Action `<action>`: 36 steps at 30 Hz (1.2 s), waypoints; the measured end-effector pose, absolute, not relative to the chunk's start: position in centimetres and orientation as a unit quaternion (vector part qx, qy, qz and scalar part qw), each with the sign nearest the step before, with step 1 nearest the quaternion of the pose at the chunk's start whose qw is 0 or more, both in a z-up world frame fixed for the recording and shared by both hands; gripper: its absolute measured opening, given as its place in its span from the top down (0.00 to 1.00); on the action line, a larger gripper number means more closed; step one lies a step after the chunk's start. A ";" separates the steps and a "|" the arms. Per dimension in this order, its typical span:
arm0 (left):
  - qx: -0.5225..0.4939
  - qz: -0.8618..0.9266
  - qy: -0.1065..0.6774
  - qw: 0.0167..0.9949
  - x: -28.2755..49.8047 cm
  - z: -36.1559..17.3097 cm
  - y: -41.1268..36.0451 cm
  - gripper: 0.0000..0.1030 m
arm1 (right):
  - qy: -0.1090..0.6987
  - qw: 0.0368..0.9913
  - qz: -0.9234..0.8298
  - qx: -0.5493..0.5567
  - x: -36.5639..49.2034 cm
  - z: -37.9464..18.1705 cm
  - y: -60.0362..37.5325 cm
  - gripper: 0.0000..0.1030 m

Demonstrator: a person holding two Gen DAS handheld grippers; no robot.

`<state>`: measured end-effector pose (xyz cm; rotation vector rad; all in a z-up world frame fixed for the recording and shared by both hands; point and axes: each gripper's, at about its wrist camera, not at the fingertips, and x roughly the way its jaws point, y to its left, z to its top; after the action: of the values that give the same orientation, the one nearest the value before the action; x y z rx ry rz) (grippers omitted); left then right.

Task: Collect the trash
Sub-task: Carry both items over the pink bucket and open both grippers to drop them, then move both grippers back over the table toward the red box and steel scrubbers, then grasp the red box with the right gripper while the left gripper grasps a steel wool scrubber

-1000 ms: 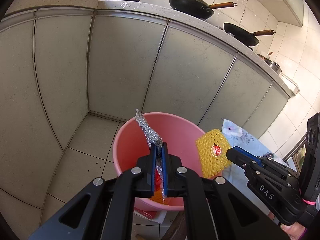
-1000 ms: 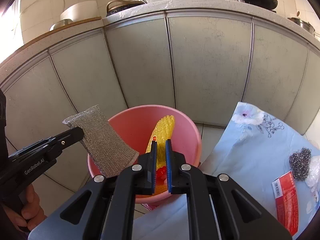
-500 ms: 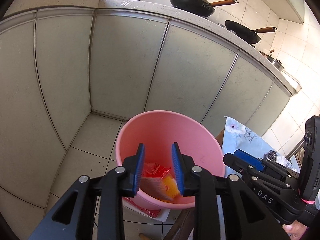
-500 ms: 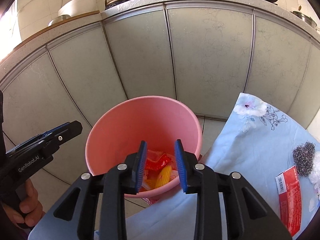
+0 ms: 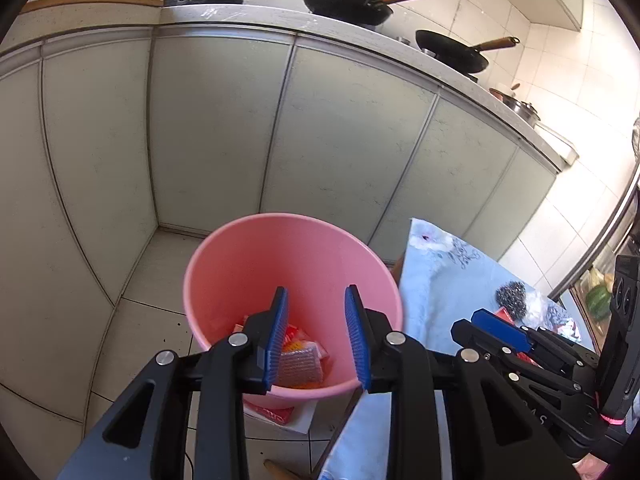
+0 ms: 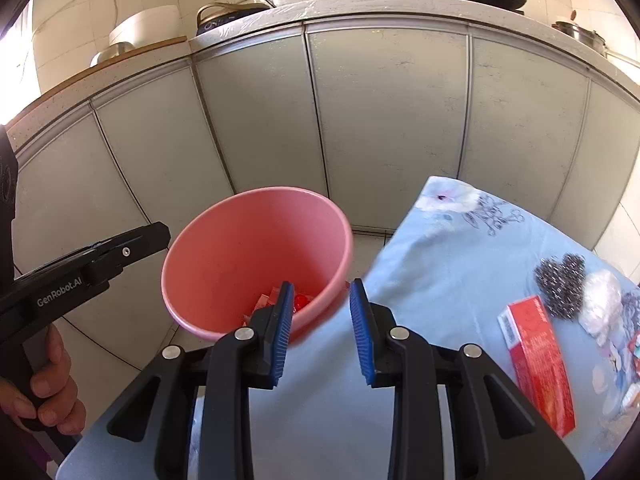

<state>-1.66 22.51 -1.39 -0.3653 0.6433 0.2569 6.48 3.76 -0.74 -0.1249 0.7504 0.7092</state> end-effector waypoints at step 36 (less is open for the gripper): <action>-0.121 0.003 0.381 0.917 7.3 -2.7 12.6 0.63 | 0.424 0.866 0.239 -0.115 11.4 -5.6 -9.7 0.53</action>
<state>7.33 12.63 -2.71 -0.2485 0.7842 0.0063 11.43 -9.73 -5.59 -0.2418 0.8871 0.5002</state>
